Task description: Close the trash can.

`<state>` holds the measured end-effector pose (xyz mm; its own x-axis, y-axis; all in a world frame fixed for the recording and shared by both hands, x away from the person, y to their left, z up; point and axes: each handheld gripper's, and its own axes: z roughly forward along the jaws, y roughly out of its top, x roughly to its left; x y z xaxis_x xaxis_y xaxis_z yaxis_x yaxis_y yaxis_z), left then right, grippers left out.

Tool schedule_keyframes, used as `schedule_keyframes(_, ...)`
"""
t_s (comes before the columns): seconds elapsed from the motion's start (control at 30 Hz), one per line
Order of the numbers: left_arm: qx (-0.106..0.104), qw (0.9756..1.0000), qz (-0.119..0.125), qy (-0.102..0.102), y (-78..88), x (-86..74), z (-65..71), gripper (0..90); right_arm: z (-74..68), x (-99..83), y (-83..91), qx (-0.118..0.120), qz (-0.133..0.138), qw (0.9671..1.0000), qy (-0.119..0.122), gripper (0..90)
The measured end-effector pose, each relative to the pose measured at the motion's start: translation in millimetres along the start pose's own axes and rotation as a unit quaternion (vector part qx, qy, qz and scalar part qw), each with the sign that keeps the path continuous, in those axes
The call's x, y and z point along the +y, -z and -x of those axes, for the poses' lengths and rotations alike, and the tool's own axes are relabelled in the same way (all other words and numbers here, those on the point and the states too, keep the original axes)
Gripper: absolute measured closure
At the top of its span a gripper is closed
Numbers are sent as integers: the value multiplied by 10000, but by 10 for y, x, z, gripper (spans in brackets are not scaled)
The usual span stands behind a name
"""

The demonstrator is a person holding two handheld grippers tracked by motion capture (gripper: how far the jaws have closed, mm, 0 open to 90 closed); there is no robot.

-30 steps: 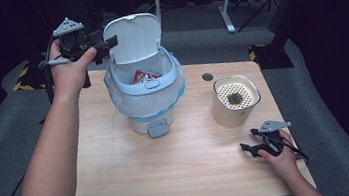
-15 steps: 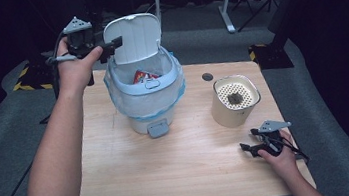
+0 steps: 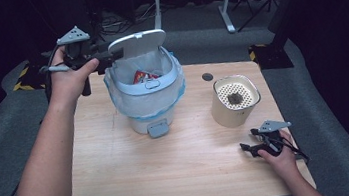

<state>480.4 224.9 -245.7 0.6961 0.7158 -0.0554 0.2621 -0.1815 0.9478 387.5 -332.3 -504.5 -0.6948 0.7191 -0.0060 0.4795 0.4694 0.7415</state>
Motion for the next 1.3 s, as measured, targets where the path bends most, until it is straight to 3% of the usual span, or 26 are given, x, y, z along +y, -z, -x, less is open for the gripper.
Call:
schedule_keyframes(0.07, -125, 9997, -161, -159, 12, -22, 92, 435, -1, 0, 0, -3, 0, 10000, -7, 188)
schedule_keyframes(0.13, -248, 9994, -178, -181, 13, -39, 140, 442, -6, 4, -4, -29, -5, 10000, -21, 187)
schedule_keyframes(0.17, -454, 9987, -195, -157, 11, -62, 221, 445, -8, 7, -6, -30, -10, 10000, -22, 187)
schedule_keyframes(0.23, -519, 9981, -269, -219, 5, -74, 294, 449, -11, 10, -10, -37, -9, 10000, -25, 187)
schedule_keyframes(0.33, -459, 9980, -394, -205, -20, -71, 378, 478, -13, 12, -13, -42, -9, 10000, -24, 186)
schedule_keyframes(0.63, -511, 9958, -666, 353, -178, -87, 437, 671, -13, 12, -13, -42, -9, 10000, -23, 187)
schedule_keyframes(0.83, -164, 9963, -832, 128, -309, -116, 457, 750, -13, 12, -13, -41, -9, 10000, -25, 187)
schedule_keyframes(0.93, -125, 9946, -1028, 17, -358, -142, 466, 800, -13, 12, -13, -42, -8, 10000, -23, 187)
schedule_keyframes(1.13, -38, 9963, -856, -69, -428, -193, 501, 859, -13, 12, -13, -42, -8, 10000, -24, 186)
schedule_keyframes(1.3, -94, 9948, -1010, -109, -455, -158, 567, 898, -13, 12, -13, -42, -9, 10000, -24, 187)
